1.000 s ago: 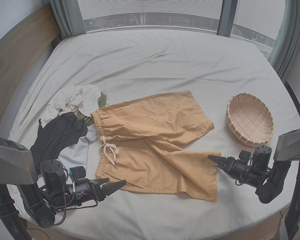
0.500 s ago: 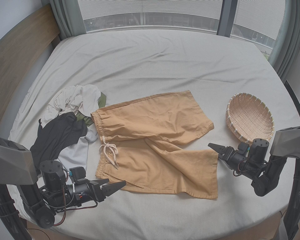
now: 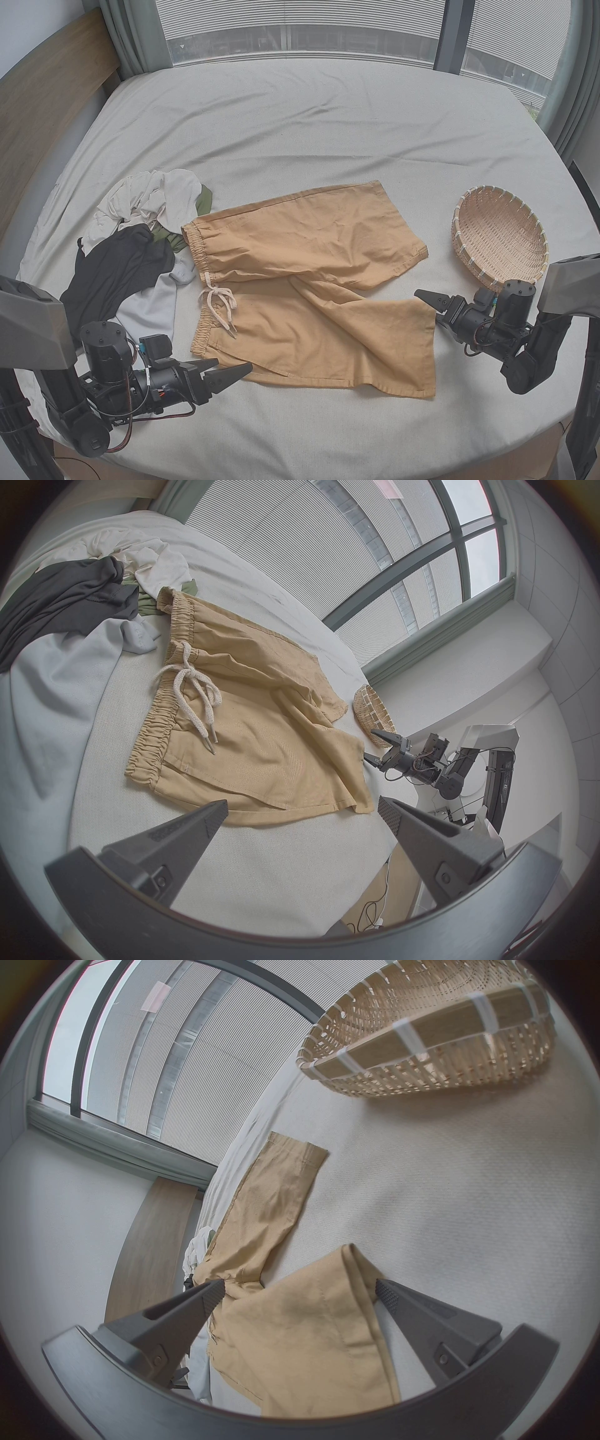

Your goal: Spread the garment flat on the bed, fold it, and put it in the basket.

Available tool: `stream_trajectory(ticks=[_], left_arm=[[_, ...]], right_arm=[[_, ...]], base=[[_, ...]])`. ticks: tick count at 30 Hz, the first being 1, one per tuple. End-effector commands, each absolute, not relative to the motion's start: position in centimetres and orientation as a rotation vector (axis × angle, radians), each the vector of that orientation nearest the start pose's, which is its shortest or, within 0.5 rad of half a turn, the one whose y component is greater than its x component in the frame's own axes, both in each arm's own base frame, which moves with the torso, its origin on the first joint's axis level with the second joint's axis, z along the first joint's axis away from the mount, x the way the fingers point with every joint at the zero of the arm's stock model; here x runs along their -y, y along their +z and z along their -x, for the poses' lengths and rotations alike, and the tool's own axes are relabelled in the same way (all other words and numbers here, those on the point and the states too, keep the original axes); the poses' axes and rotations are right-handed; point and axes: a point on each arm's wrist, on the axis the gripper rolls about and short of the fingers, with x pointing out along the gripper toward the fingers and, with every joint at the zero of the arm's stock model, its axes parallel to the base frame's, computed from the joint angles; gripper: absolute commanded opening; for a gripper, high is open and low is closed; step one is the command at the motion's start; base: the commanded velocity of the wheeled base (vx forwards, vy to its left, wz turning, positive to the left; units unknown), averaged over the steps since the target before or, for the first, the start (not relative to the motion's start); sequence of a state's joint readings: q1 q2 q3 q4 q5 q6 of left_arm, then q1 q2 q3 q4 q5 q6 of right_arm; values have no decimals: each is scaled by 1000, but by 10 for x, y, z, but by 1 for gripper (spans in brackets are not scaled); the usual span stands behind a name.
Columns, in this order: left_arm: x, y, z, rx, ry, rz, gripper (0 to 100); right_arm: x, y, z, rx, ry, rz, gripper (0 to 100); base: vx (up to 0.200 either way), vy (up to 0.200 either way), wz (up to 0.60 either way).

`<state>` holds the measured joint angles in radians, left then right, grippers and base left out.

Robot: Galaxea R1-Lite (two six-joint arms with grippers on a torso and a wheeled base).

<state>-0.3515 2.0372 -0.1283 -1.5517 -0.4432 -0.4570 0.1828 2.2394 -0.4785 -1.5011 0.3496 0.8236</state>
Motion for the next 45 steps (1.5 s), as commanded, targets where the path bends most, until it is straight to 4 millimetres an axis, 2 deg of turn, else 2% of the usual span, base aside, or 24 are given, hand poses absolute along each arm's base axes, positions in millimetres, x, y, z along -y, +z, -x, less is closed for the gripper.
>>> stream_trajectory(ticks=[1,12,13,15,19,20,31,41,45], left_arm=[[92,43,-224,-539,-687,445,100],[92,42,-223,-546,-685,445,100],[92,42,-223,-546,-687,445,100],[92,42,-223,-545,-686,444,100],[91,42,-222,-549,-685,445,100],[91,42,-223,-548,-683,446,100],[91,42,-223,-548,-683,444,100],[91,41,-222,-551,-682,446,100],[91,41,-223,-552,-680,446,100]], right_arm=[[-77,17,-318,-520,399,-823,100],[-78,17,-318,-523,397,-833,100],[-77,17,-330,-494,400,-834,100],[-76,16,-339,-469,402,-835,100],[-77,22,-346,-440,413,-834,100],[-78,32,-353,-397,433,-834,100],[-77,61,-370,-327,452,-831,100],[-76,68,-378,-326,446,-832,100],[-74,79,-376,-298,455,-831,100]], base=[[0,0,0],[0,0,0],[0,0,0],[0,0,0],[0,0,0],[0,0,0],[0,0,0],[0,0,0],[0,0,0]])
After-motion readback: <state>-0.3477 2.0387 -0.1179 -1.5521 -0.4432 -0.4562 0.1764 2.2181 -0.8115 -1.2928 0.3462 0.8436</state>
